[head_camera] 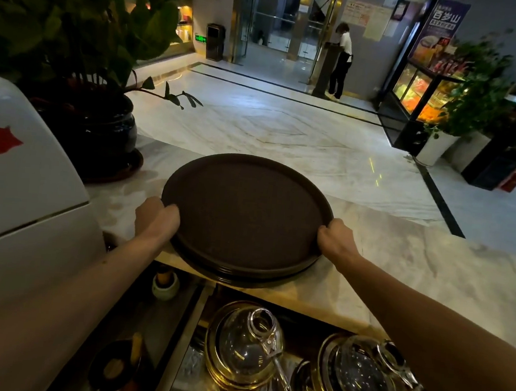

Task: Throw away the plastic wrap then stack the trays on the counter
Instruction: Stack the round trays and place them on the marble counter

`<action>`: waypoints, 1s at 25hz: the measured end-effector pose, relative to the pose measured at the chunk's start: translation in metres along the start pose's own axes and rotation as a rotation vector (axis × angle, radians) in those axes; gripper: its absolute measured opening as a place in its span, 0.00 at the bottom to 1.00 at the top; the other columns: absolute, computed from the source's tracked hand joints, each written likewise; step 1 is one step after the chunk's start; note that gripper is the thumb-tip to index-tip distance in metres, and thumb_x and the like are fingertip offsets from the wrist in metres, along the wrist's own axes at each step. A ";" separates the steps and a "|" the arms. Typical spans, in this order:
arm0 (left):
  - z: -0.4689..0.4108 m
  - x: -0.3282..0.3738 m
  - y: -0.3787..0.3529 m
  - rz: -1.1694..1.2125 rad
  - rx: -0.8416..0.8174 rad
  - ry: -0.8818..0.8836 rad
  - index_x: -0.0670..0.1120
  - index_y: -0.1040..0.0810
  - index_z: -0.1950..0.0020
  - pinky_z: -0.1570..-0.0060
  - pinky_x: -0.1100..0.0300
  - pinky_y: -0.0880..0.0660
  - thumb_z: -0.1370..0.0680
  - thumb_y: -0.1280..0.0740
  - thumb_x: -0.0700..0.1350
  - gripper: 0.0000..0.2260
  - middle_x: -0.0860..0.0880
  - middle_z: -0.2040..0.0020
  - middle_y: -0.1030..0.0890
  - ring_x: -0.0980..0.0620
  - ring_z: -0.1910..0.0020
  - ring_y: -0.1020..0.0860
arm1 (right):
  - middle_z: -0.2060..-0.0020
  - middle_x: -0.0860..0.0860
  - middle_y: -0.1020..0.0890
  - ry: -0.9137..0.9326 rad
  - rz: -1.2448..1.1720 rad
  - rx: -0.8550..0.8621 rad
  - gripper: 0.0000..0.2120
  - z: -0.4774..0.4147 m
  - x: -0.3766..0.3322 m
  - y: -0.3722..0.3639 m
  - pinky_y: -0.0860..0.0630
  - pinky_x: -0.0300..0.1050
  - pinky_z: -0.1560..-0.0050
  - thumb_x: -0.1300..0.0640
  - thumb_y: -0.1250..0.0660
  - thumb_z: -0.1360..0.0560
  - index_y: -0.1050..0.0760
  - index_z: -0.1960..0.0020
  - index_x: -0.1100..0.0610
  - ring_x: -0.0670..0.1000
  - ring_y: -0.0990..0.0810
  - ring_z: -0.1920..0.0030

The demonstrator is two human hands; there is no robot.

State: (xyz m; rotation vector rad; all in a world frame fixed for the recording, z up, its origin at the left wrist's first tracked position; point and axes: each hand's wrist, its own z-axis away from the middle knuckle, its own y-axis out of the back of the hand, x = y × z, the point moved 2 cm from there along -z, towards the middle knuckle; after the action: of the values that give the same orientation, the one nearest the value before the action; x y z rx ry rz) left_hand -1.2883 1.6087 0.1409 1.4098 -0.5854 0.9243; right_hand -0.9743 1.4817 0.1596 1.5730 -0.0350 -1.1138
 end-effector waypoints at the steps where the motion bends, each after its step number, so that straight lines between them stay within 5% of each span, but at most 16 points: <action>1: 0.000 -0.001 0.000 -0.005 0.014 0.003 0.44 0.28 0.56 0.60 0.52 0.30 0.23 0.38 0.43 0.04 0.45 0.55 0.25 0.46 0.60 0.26 | 0.50 0.61 0.24 0.001 -0.002 -0.001 0.12 0.001 0.000 -0.001 0.28 0.49 0.56 0.60 0.44 0.22 0.30 0.43 0.65 0.60 0.24 0.52; 13: 0.003 -0.009 -0.007 0.049 0.026 -0.006 0.45 0.26 0.63 0.59 0.52 0.27 0.25 0.37 0.42 0.07 0.44 0.59 0.21 0.44 0.59 0.23 | 0.57 0.54 0.27 0.026 0.054 0.044 0.09 -0.001 0.008 -0.010 0.29 0.46 0.59 0.57 0.44 0.20 0.31 0.44 0.61 0.48 0.29 0.65; 21: 0.009 -0.007 -0.006 0.029 0.057 -0.008 0.38 0.21 0.48 0.52 0.49 0.26 0.22 0.37 0.43 0.10 0.38 0.49 0.19 0.38 0.49 0.22 | 0.54 0.54 0.27 0.005 0.119 0.031 0.13 -0.003 0.011 -0.013 0.27 0.49 0.56 0.53 0.44 0.19 0.33 0.39 0.60 0.52 0.26 0.59; 25: 0.021 0.003 -0.003 -0.024 0.067 -0.144 0.39 0.29 0.35 0.41 0.45 0.27 0.20 0.40 0.41 0.15 0.37 0.39 0.23 0.36 0.39 0.25 | 0.48 0.57 0.24 0.007 0.218 0.015 0.16 0.001 0.008 -0.012 0.26 0.50 0.56 0.52 0.46 0.19 0.36 0.36 0.59 0.54 0.26 0.57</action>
State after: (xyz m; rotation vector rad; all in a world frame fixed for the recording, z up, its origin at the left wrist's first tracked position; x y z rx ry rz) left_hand -1.2809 1.5893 0.1439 1.5492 -0.6494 0.8345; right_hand -0.9767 1.4803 0.1457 1.5456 -0.2060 -0.9384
